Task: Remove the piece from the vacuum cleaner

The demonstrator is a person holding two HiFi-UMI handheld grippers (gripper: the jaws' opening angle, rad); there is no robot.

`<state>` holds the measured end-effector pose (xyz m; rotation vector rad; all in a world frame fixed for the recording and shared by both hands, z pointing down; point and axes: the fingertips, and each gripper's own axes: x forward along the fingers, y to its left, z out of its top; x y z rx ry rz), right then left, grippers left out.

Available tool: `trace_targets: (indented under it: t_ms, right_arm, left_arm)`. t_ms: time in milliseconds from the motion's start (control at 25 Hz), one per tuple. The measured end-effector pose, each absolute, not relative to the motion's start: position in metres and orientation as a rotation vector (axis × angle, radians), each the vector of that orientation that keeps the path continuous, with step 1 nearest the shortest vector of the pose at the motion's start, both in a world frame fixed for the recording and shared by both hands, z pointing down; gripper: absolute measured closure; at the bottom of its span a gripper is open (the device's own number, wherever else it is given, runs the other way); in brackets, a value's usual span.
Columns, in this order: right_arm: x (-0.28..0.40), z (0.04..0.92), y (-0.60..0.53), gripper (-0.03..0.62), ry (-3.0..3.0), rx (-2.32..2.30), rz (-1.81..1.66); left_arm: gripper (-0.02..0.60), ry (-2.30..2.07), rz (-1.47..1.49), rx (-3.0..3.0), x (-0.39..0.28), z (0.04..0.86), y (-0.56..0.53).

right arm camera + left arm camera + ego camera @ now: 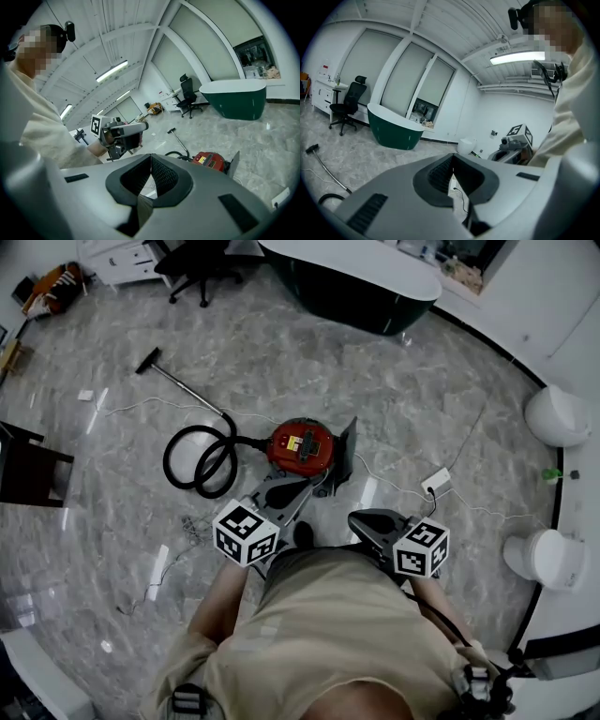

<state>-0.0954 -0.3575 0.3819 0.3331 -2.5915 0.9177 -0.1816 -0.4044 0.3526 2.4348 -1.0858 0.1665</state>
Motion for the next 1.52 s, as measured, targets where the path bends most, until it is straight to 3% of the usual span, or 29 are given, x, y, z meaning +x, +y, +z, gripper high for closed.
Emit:
trace_targets:
  t_ms: [280,520,1080,1520]
  right_arm:
    - [-0.12,0.394,-0.368,0.591,-2.512,0.341,1.022]
    - [-0.12,0.415,-0.397,0.591,-2.349,0.412,1.528]
    - [-0.08,0.463,-0.473,0.591,-2.269,0.429,1.661]
    - [-0.05,0.565,-0.536,0.591,-2.121,0.472,1.693]
  left_arm:
    - [0.577,-1.094,0.194,2.431,-0.204,0.363,-0.409]
    - [0.577,-1.098,0.22,2.37,-0.211,0.378,-0.409]
    - [0.577,-1.07,0.393,2.303,-0.167,0.402,-0.467]
    - [0.577,-1.077,0.537,2.196,-0.156,0.462,-0.516]
